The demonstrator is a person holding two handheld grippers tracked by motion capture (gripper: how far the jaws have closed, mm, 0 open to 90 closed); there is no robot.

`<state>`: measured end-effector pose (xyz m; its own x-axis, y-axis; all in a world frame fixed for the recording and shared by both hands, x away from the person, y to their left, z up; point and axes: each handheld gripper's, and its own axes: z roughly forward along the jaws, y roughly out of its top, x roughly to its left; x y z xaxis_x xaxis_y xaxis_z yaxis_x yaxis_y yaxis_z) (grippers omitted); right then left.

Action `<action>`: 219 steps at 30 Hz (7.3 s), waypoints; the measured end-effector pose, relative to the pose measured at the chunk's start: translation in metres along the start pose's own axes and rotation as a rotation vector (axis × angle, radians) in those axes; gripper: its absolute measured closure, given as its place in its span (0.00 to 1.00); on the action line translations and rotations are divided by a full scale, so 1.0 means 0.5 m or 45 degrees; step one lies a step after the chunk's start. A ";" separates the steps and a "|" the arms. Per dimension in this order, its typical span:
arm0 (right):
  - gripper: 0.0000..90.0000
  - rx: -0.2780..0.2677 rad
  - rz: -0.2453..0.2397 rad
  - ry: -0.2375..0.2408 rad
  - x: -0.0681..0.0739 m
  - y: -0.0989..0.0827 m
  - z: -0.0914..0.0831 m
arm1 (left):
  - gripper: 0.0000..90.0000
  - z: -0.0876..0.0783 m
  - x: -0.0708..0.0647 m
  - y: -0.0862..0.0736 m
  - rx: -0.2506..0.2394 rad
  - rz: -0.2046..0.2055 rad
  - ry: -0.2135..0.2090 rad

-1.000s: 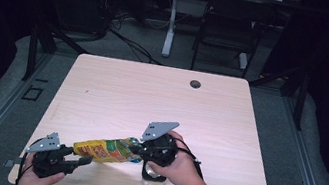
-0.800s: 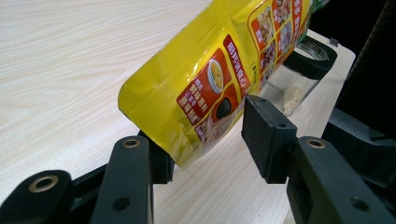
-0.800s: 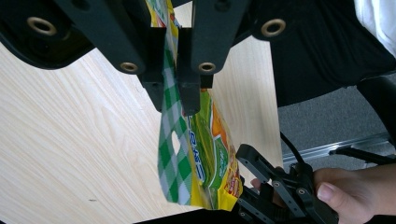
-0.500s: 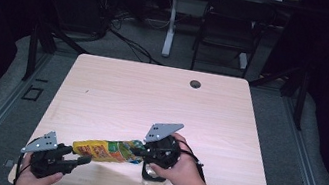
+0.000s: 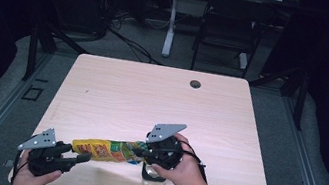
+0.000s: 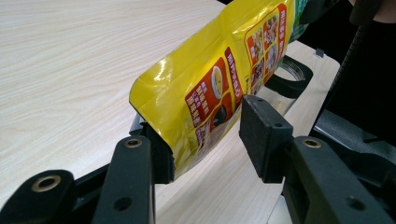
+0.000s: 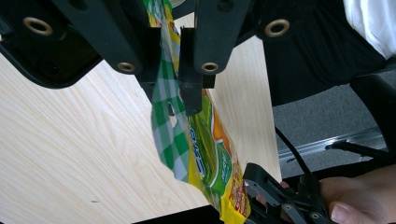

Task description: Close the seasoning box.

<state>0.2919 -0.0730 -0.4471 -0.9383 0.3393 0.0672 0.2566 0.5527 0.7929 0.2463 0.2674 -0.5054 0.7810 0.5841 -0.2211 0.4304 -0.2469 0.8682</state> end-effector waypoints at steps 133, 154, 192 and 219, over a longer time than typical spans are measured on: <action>0.98 0.418 -0.061 -0.067 -0.016 0.034 -0.048 | 0.89 0.001 -0.066 0.132 -0.326 0.119 -0.126; 0.97 0.403 -0.037 -0.078 -0.022 0.016 -0.062 | 0.89 0.016 -0.081 0.156 -0.339 0.146 -0.146; 0.95 0.396 -0.003 -0.085 -0.031 -0.009 -0.073 | 0.89 0.039 -0.106 0.185 -0.346 0.182 -0.188; 0.96 0.393 0.035 -0.099 -0.034 -0.035 -0.094 | 0.89 0.070 -0.133 0.206 -0.338 0.214 -0.237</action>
<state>0.2924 -0.1240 -0.4338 -0.9124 0.4082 0.0302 0.3515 0.7434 0.5691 0.2544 0.1760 -0.4165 0.9105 0.3953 -0.1214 0.1756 -0.1039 0.9790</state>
